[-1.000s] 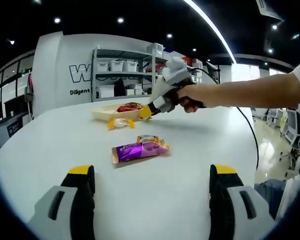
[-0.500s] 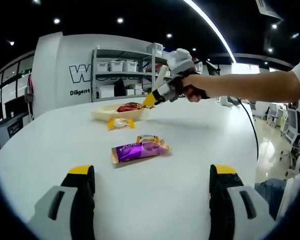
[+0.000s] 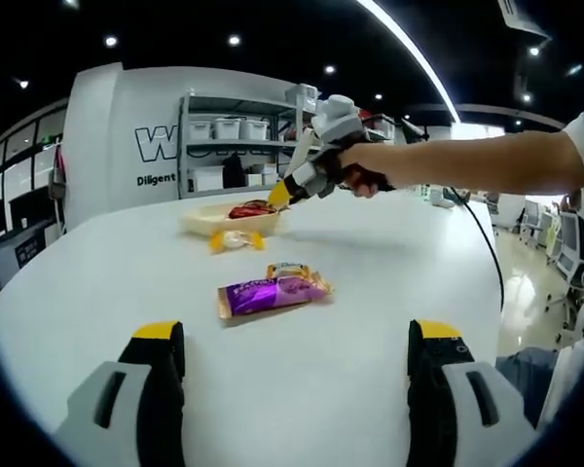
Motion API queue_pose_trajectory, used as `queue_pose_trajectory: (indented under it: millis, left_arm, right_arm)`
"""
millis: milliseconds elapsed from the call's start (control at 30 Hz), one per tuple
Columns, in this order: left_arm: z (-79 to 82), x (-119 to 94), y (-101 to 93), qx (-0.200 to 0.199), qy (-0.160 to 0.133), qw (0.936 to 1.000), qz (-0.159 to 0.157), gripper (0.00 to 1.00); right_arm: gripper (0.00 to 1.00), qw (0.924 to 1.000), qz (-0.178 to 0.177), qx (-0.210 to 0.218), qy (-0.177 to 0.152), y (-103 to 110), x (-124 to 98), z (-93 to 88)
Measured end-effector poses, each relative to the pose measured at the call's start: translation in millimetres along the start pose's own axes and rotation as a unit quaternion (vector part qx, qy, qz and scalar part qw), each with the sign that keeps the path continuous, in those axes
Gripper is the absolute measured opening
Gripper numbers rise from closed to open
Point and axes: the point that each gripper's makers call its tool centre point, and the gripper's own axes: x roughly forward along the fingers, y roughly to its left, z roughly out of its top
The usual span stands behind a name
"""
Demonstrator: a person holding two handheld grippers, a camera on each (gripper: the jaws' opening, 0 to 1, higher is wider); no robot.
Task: Place the target food into the container with the food tongs after gripping and lifting it, then release it inside without dropping or visibly crushing the food.
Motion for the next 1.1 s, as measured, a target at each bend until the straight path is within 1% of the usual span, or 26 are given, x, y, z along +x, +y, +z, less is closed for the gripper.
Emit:
queue_pose_trajectory:
  millis: [67, 100, 167, 367, 533, 833, 967, 1100]
  left_arm:
    - [0.3, -0.2, -0.4, 0.001, 0.0, 1.0, 0.0, 0.94]
    - [0.1, -0.3, -0.8, 0.001, 0.001, 1.0, 0.0, 0.94]
    - [0.2, -0.3, -1.4, 0.002, 0.001, 1.0, -0.001, 0.94]
    - [0.2, -0.3, -0.7, 0.002, 0.0, 1.0, -0.001, 0.94]
    - [0.0, 0.6, -0.5, 0.003, 0.0, 1.0, -0.001, 0.94]
    - [-0.4, 1.7, -0.2, 0.005, -0.001, 1.0, -0.003, 0.94]
    - [-0.6, 1.5, -0.7, 0.004, 0.0, 1.0, -0.003, 0.94]
    - [-1.0, 1.8, -0.8, 0.004, 0.0, 1.0, -0.004, 0.94]
  right_arm:
    - [0.14, 1.0, 0.0, 0.0, 0.002, 0.6, 2.5, -1.1]
    - [0.14, 1.0, -0.001, -0.003, -0.002, -0.3, 4.2, 2.0]
    - [0.14, 1.0, 0.0, -0.001, 0.002, -0.9, 8.8, 3.9]
    - [0.14, 1.0, -0.003, -0.006, 0.001, -1.7, 17.3, 8.3]
    - [0.14, 1.0, -0.004, -0.004, 0.001, -4.4, 22.9, 5.1]
    - [0.15, 0.9999, -0.005, -0.016, -0.003, 0.2, 24.6, 4.6]
    - [0.17, 0.9999, 0.0, -0.01, -0.005, 0.1, 26.9, 6.2]
    - [0.18, 0.9999, -0.001, -0.003, -0.01, -1.9, 24.0, 7.9]
